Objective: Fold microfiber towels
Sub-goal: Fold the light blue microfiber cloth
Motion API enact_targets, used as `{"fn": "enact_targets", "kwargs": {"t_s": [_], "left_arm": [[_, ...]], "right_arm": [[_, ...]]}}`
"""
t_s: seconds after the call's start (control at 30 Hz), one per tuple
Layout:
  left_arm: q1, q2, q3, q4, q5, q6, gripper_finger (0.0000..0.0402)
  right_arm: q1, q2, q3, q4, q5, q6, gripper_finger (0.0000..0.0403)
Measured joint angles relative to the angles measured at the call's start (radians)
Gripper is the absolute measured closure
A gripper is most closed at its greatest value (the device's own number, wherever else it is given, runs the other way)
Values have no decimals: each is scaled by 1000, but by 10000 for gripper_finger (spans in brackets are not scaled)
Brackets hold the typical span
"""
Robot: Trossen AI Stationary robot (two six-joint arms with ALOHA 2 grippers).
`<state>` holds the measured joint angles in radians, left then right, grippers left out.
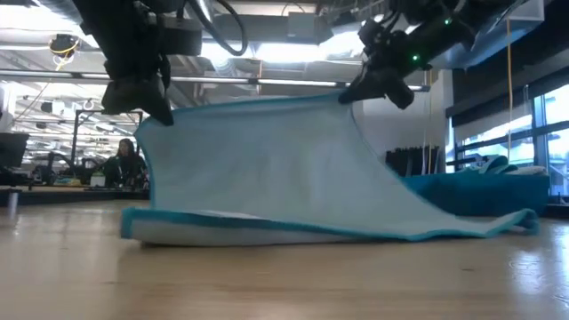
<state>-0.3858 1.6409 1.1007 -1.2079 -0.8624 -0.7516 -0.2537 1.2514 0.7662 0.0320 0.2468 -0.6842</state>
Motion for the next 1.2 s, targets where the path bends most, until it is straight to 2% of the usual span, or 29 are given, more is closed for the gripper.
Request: {"fn": "enact_targets", "kwargs": {"t_s": [0.13, 0.3, 0.5, 0.7, 0.93, 1.2], "left_arm": [[8, 0, 0, 3, 16, -2, 401], [-30, 0, 21, 90, 100, -6, 401], [-99, 0, 121, 267, 172, 8, 401], [-169, 1, 149, 485, 256, 77, 401], [-197, 42, 146, 508, 272, 21, 401], [-187, 163, 146, 568, 423, 25, 401]], "right_arm": [[-27, 0, 0, -41, -52, 3, 398], [-10, 0, 0, -198, -116, 35, 398], [39, -5, 1, -372, -113, 166, 398], [108, -5, 8, -521, -204, 333, 398], [160, -5, 8, -637, -346, 490, 395], [206, -4, -9, -663, -398, 543, 388]]}}
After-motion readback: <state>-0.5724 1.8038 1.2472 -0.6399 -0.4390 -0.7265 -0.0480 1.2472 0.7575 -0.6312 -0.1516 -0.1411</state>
